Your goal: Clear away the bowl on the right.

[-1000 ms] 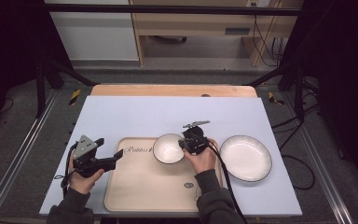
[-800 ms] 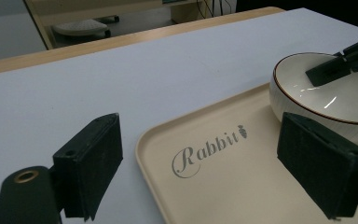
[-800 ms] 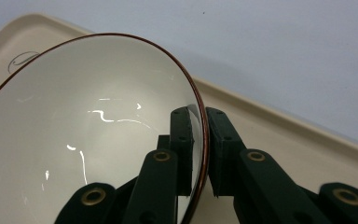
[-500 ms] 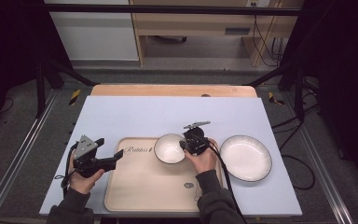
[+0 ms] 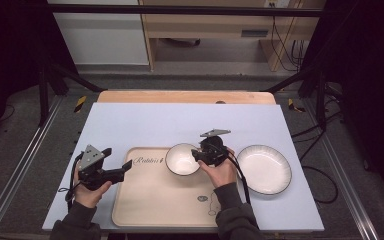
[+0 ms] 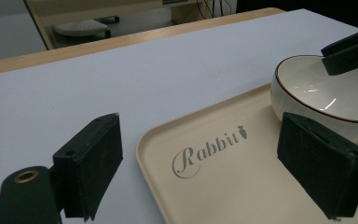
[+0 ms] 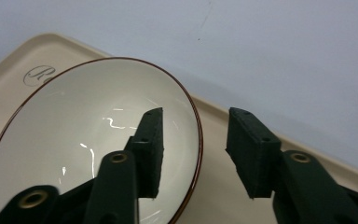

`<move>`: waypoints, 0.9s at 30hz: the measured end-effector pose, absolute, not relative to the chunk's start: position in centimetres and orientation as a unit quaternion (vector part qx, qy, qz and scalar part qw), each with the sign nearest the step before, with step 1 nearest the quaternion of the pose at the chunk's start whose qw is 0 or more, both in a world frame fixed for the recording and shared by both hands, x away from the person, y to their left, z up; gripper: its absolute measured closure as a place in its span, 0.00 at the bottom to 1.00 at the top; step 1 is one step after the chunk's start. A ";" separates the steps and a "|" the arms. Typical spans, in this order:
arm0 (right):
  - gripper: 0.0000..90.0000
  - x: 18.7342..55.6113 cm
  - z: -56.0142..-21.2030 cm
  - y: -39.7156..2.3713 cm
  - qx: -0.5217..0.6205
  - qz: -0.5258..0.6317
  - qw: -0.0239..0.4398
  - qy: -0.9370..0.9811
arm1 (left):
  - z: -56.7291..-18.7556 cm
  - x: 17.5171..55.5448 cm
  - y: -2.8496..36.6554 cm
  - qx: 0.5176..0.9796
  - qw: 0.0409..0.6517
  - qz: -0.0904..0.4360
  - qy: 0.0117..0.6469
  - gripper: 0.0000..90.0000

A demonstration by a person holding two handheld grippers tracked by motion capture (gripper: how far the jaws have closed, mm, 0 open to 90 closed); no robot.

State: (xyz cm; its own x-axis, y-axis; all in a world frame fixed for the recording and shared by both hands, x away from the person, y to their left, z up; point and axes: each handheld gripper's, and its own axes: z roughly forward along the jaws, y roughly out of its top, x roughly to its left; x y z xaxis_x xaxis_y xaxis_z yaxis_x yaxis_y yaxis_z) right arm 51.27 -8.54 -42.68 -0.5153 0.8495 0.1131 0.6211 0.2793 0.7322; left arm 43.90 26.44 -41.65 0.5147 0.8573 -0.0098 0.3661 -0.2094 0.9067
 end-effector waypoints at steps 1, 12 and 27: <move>0.57 51.1 -42.5 -8.7 0.467 0.378 0.156 0.784 | -41.7 43.9 26.5 0.732 0.470 0.262 0.418 0.15; 0.33 49.8 -40.7 -10.8 0.448 0.423 0.167 0.770 | -41.6 43.8 26.4 0.732 0.470 0.262 0.418 0.15; 0.21 46.5 -39.7 -14.3 0.411 0.482 0.193 0.749 | -41.8 44.0 26.8 0.729 0.469 0.262 0.424 0.14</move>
State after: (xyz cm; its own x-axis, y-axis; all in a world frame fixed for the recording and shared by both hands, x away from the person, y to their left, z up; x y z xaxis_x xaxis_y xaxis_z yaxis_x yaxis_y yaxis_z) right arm 46.55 -14.31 -39.68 -0.5870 0.8024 0.1073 0.4299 0.1967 0.8812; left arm 44.00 26.76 -41.83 0.5030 0.8642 -0.0157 0.3734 -0.2009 0.9057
